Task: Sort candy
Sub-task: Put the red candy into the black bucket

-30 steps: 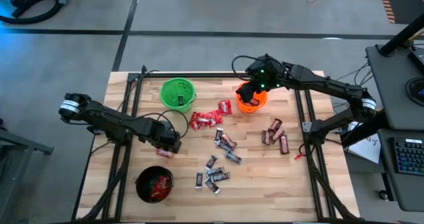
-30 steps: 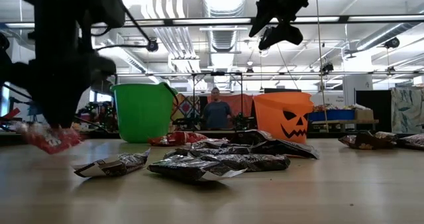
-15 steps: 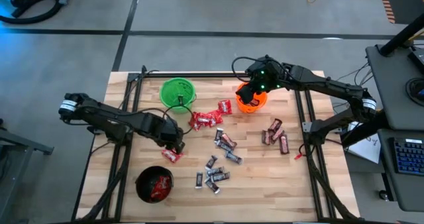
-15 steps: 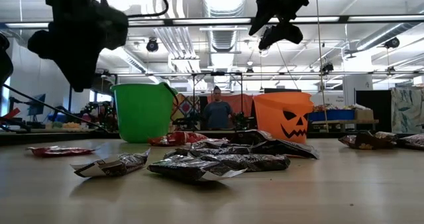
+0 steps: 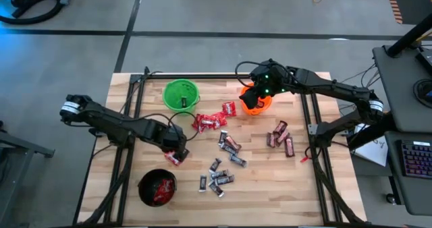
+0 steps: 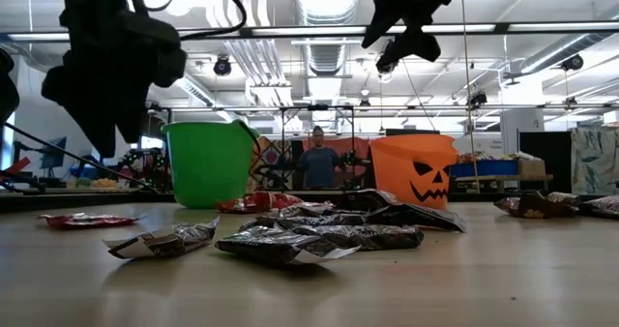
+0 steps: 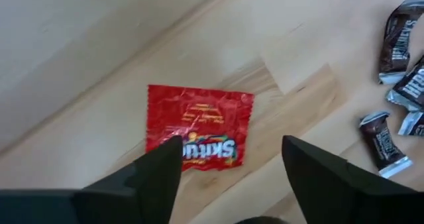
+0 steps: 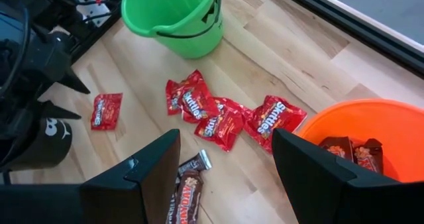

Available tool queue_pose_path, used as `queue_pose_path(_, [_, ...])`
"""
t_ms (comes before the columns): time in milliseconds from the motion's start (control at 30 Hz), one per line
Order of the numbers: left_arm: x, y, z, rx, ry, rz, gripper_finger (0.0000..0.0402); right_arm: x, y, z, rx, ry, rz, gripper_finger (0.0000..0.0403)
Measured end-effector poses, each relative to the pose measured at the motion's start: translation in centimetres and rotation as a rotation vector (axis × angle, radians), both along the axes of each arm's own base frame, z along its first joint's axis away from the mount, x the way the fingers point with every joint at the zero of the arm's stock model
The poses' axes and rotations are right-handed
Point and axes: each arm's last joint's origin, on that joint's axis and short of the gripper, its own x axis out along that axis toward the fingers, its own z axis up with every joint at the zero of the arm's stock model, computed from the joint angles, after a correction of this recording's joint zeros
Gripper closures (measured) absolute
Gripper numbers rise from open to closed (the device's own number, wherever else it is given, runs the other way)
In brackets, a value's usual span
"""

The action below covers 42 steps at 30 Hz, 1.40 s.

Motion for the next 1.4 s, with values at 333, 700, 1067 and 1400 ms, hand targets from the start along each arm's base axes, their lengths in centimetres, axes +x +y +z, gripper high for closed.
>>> queue_pose_path(333, [0.0, -0.2, -3.7, 0.011, 0.037, -0.017, 0.0157, 0.0, 0.0, 0.0, -0.002, -0.003, -0.002, 0.0172])
queue_pose_path(700, [1.0, -0.4, -6.6, 0.027, 0.11, -0.028, 0.016, 0.0, 0.0, 0.0, -0.003, -0.003, -0.002, 0.0172])
queue_pose_path(1067, [1.1, -0.5, -7.6, 0.061, 0.149, -0.04, 0.0224, 0.0, 0.0, 0.0, -0.002, -0.002, -0.002, 0.0172])
queue_pose_path(1400, [1.0, -0.5, -6.9, 0.058, 0.115, -0.039, 0.0338, 0.2, 0.5, 0.0, 0.0, -0.002, 0.02, 0.0172])
